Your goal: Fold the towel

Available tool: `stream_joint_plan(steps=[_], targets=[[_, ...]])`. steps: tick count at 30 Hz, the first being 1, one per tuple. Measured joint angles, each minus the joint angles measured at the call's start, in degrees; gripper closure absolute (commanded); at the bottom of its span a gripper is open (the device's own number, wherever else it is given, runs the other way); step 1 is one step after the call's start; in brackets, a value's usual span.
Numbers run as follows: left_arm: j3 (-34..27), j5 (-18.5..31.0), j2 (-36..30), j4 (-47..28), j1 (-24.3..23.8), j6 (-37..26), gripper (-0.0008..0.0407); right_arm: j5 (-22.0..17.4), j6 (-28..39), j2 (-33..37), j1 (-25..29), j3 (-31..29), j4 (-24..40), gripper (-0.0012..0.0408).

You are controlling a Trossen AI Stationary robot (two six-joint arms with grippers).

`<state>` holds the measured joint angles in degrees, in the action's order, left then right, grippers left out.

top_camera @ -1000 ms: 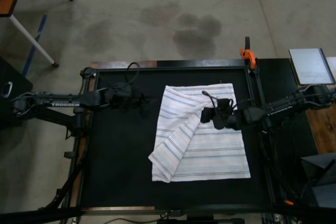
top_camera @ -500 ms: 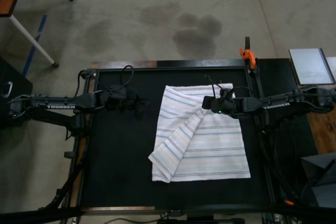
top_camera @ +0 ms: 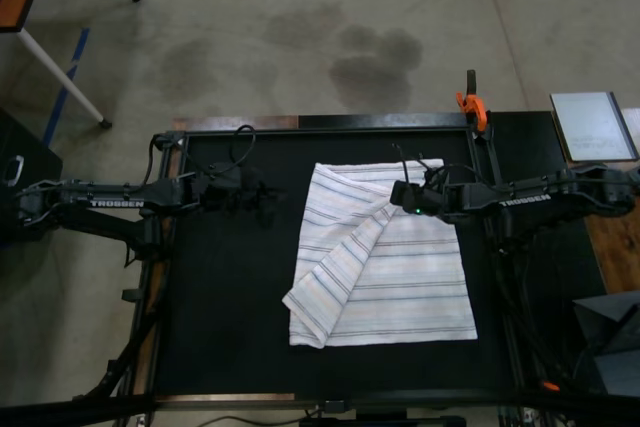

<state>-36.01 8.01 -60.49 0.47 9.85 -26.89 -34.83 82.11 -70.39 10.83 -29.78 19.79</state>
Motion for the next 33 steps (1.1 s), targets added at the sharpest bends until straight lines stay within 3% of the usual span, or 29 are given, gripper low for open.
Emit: stream_joint_plan(steps=[19,22,25,27,33], targets=[[0.0,0.0,0.0,1.8,0.0,0.0,0.0388,2.3,-0.3,-3.6,4.2,0.0,-2.3,0.0295],[0.0,0.0,0.0,1.8,0.0,0.0,0.0388,2.4,-1.0,-4.1,4.6,0.0,-3.3,0.0323],[0.0,0.0,-0.1,1.8,0.0,0.0,0.0388,2.6,-1.9,-4.3,4.7,0.0,-3.6,0.0408],[0.0,0.0,-0.1,1.8,0.0,0.0,0.0388,2.5,-4.0,-4.3,4.7,0.0,-3.6,0.0388],[0.0,0.0,-0.1,1.7,0.0,0.0,0.0388,-0.2,-7.7,-2.8,5.4,0.0,-3.1,0.0400]])
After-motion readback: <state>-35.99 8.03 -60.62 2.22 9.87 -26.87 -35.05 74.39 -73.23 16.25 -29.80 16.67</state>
